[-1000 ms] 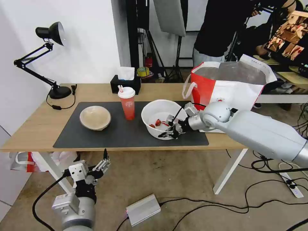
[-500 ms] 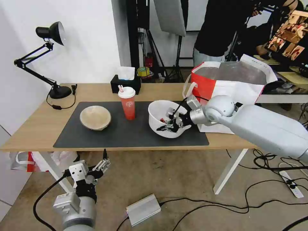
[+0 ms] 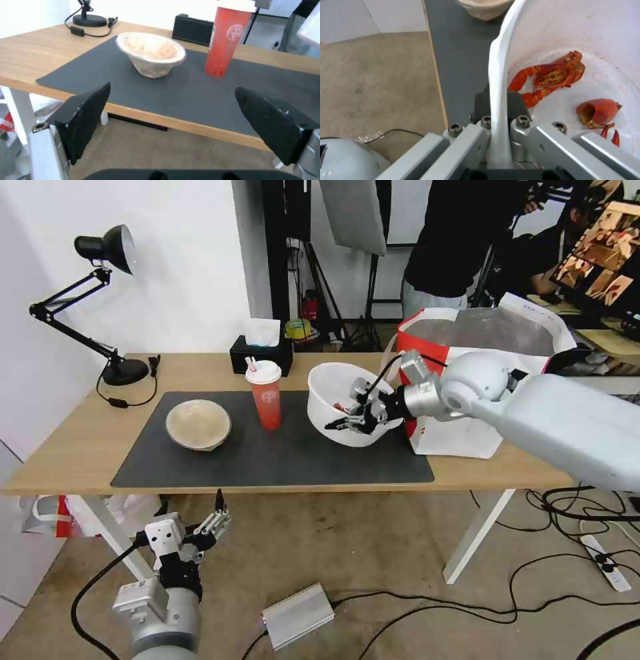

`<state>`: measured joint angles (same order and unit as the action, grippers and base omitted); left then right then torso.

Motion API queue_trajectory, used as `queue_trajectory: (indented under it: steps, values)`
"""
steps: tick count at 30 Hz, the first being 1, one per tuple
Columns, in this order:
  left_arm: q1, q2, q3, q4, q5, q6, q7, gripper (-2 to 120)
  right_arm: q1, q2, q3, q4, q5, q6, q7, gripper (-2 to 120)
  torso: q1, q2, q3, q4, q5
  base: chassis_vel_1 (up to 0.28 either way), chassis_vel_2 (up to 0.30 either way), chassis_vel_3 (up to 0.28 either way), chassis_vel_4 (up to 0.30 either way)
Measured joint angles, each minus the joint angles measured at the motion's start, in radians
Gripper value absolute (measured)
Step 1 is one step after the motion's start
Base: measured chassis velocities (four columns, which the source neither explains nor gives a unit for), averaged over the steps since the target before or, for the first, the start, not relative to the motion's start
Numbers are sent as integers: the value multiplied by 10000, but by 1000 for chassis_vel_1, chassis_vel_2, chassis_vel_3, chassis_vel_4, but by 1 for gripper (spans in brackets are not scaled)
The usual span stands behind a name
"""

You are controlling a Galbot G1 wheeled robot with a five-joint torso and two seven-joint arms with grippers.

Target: Pick up the trash from the table and place it into the takeout bag.

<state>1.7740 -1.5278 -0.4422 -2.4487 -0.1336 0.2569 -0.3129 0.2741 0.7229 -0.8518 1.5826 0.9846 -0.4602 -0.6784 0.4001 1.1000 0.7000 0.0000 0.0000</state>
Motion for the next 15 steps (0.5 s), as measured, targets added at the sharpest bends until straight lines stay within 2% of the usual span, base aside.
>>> queue_trajectory:
  steps: [15]
  values:
    - [120,-54,140,-109,42,-79,-9,100,941,-17,-203,385,589,-55,-13,0,-1,0,0,1,0,0,0,0,0]
